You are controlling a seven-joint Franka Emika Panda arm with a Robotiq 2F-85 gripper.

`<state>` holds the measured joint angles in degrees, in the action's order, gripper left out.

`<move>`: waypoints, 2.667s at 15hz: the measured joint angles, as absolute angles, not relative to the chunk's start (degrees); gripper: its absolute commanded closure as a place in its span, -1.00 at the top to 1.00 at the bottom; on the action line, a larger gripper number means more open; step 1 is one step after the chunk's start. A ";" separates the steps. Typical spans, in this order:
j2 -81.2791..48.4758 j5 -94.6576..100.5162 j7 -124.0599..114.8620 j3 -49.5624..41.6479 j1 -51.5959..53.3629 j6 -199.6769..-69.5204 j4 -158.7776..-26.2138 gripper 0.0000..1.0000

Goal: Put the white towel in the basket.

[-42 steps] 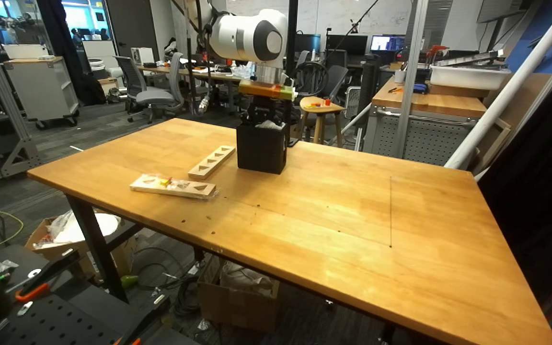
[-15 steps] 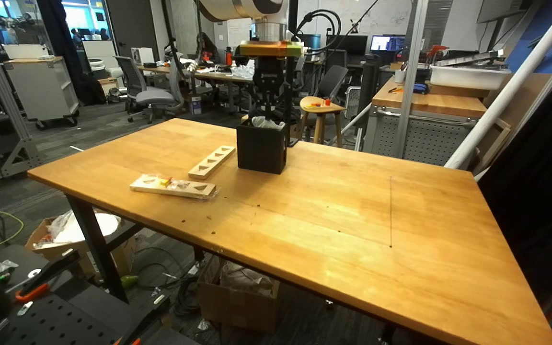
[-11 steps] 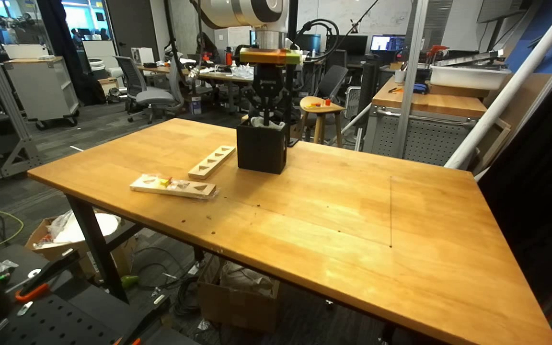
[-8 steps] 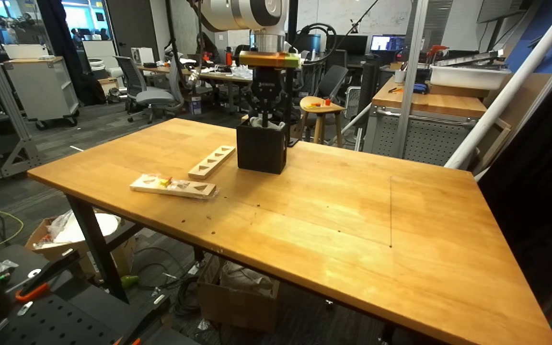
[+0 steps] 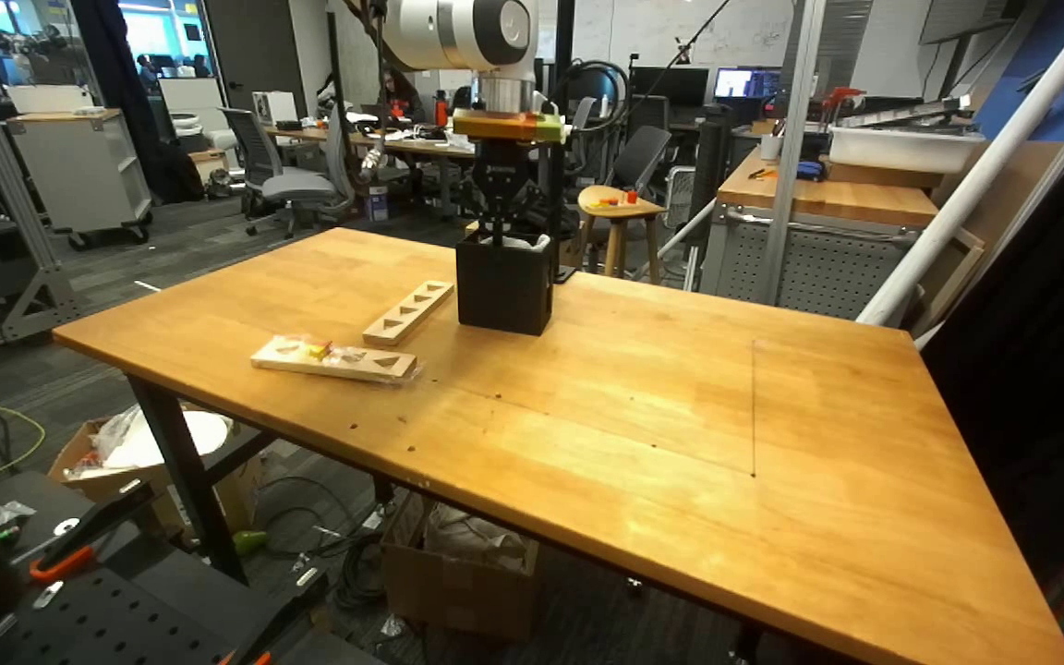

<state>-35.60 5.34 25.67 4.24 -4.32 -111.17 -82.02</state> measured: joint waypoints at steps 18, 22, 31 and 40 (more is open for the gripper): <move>-43.47 -1.47 30.23 5.56 -7.23 -111.70 -78.36 -1.00; -43.25 -1.70 30.55 5.78 -7.60 -111.70 -78.37 -1.00; -37.18 1.13 30.51 5.05 -7.44 -111.48 -78.47 -1.00; -35.62 4.31 30.56 3.44 -7.45 -111.23 -77.87 -1.00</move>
<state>-35.62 4.31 30.56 3.44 -7.45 -111.23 -77.87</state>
